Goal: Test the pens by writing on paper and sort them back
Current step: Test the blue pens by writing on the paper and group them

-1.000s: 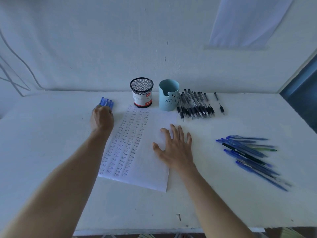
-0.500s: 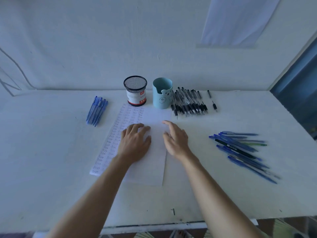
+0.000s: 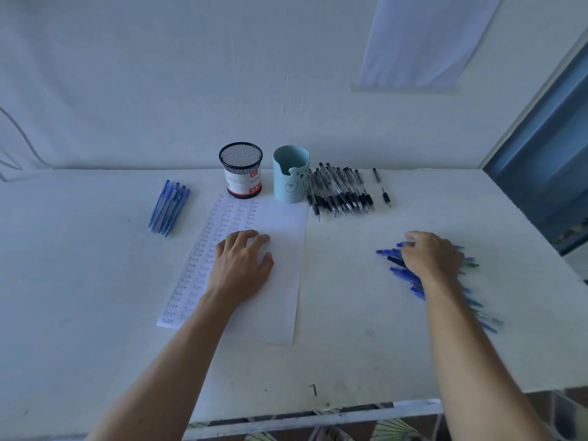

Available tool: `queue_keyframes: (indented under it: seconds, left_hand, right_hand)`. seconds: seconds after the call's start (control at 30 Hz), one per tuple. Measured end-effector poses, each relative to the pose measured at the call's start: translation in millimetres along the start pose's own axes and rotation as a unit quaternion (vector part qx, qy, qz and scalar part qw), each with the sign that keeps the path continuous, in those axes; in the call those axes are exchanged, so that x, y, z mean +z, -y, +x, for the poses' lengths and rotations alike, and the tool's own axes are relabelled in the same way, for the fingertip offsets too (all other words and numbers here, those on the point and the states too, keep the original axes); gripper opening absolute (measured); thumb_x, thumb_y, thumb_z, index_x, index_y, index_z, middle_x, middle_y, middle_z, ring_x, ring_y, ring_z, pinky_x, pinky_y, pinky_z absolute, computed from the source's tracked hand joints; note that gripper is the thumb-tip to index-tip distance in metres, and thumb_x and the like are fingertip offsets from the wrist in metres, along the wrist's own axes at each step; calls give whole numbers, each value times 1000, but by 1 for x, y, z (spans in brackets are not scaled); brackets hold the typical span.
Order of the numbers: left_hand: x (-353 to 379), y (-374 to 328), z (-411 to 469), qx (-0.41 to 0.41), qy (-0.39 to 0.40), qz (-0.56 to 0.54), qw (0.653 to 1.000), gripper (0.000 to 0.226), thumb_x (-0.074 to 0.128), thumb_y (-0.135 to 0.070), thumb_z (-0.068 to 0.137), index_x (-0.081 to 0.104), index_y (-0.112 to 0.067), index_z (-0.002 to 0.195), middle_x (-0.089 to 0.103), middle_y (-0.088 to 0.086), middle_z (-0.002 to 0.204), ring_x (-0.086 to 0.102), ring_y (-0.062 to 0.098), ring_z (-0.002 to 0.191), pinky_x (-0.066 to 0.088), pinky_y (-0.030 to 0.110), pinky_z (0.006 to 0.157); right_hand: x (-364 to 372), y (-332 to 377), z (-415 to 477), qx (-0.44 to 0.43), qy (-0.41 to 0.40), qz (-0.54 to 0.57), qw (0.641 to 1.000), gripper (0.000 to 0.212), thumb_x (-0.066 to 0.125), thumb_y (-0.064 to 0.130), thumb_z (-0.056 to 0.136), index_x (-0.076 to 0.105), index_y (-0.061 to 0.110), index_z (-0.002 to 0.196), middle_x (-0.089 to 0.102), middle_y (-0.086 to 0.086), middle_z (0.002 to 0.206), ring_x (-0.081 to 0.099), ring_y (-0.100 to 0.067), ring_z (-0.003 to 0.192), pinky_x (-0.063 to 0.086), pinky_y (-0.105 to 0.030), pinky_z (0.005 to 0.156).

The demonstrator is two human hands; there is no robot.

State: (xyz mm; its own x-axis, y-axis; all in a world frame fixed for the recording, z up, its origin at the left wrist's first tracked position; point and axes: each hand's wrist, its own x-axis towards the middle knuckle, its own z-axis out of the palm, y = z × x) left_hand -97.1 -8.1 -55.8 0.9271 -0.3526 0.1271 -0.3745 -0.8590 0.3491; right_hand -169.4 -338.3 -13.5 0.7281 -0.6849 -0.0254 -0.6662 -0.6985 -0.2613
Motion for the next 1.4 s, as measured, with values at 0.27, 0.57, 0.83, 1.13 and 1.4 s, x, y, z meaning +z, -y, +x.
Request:
queue_keyframes:
  seconds: [0.27, 0.57, 0.83, 1.13, 1.4]
  left_hand:
    - [-1, 0, 1, -6, 2, -6, 1000, 57, 34, -49, 88, 56, -26, 135, 52, -1, 140, 37, 24, 135, 24, 40, 110]
    - [-3, 1, 2, -39, -12, -103, 994, 48, 47, -42, 87, 63, -23, 128, 58, -3, 135, 41, 22, 133, 24, 34, 107]
    - [-23, 4, -3, -168, -91, -288, 938, 31, 56, -8, 89, 70, -25, 111, 66, -10, 110, 56, 12, 99, 37, 24, 85]
    - [-16, 3, -3, -69, -88, -233, 966, 20, 63, -42, 85, 70, -26, 94, 62, -14, 84, 52, 10, 90, 41, 33, 86]
    - [-22, -18, 11, -42, 88, 22, 995, 47, 58, -72, 82, 56, -25, 77, 58, -12, 82, 42, 16, 92, 23, 39, 83]
  right_hand:
    - [8, 10, 9, 2, -67, 20, 998, 17, 56, 22, 97, 70, 30, 100, 72, 2, 101, 56, -25, 105, 27, -41, 99]
    - [5, 86, -27, -276, -132, 210, 929, 27, 63, 9, 93, 62, 13, 120, 69, -7, 102, 65, -26, 88, 44, -34, 75]
    - [45, 145, -96, -209, 193, 298, 911, 25, 73, 18, 83, 68, 18, 107, 68, 7, 75, 70, -21, 71, 59, -37, 77]
    - [57, 147, -99, -226, 56, 176, 956, 31, 51, 42, 97, 60, 24, 119, 71, 1, 101, 63, -30, 98, 45, -36, 78]
    - [77, 106, -81, -294, 26, 34, 955, 43, 43, 28, 101, 46, 28, 144, 36, 4, 156, 27, -21, 145, 25, -44, 104]
